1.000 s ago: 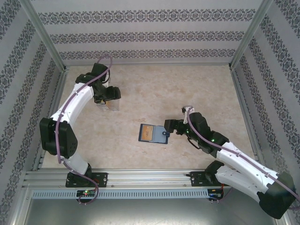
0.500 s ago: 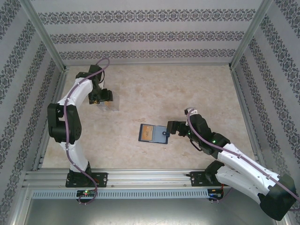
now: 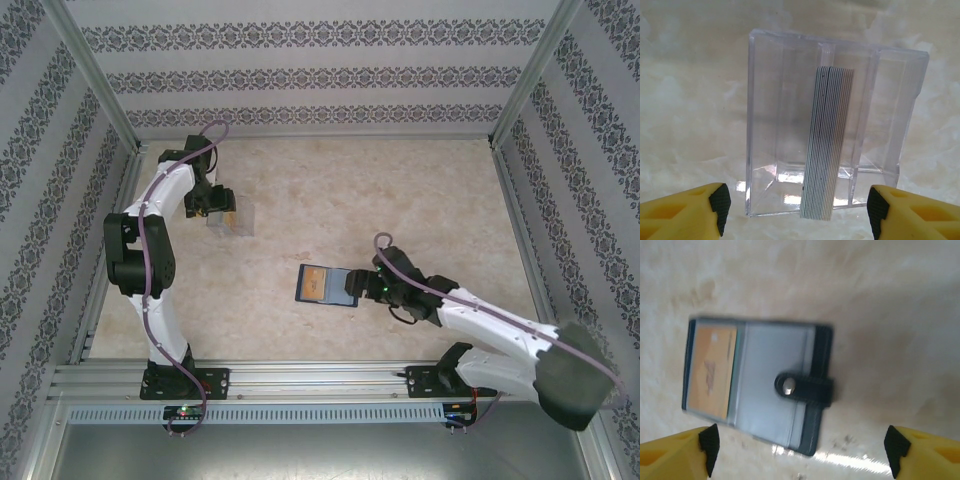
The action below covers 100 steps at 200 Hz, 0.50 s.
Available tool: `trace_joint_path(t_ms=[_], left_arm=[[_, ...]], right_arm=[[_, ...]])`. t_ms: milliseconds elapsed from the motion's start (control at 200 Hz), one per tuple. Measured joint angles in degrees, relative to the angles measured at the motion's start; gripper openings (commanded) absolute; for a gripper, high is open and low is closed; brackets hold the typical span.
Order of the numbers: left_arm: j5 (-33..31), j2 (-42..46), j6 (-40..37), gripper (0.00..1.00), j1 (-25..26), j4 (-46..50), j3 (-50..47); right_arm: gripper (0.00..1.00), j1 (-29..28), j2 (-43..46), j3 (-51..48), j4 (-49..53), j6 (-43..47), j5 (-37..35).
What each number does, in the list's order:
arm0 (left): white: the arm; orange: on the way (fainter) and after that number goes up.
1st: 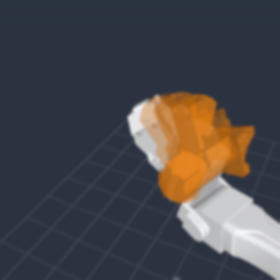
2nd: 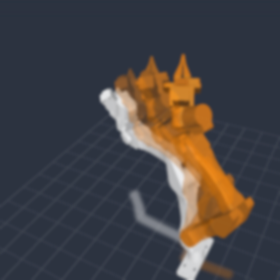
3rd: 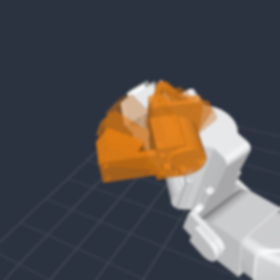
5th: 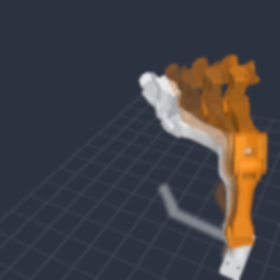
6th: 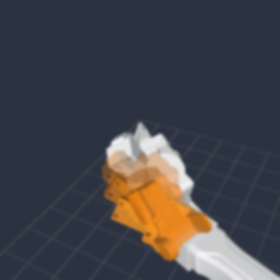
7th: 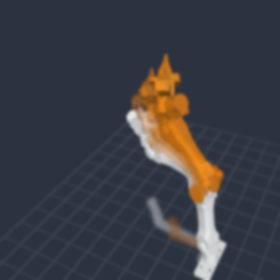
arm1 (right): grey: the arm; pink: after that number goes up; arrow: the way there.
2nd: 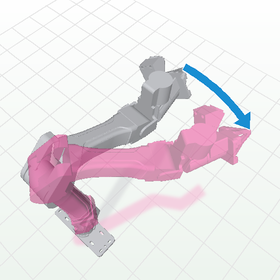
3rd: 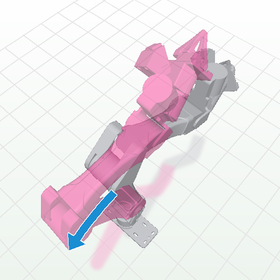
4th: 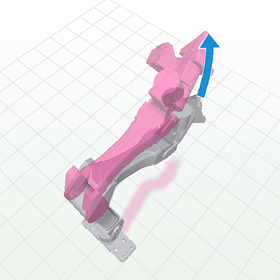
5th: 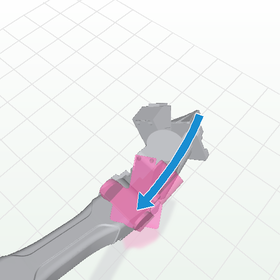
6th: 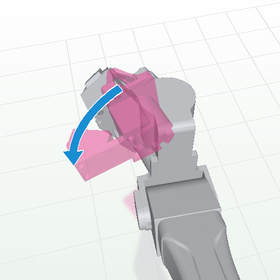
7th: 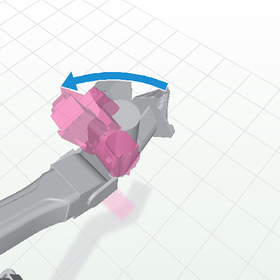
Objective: Put the credit cards into the card holder
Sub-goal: Flip over the card slot in the card holder.
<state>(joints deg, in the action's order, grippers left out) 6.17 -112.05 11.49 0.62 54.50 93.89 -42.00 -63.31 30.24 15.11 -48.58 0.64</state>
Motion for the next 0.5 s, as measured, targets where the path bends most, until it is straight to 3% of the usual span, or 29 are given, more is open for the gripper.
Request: trace_joint_path(t_ms=[180,500], left_arm=[[0.0,1.2,0.0,0.75,0.0,-0.1,-0.5],[1.5,5.4,0.9,0.75,0.0,-1.3,-2.6]], right_arm=[[0.72,-2.0,-7.0,0.5,-3.3,-4.7,3.4],[0.61,-2.0,-10.4,2.0,-8.1,-6.8,6.1]])
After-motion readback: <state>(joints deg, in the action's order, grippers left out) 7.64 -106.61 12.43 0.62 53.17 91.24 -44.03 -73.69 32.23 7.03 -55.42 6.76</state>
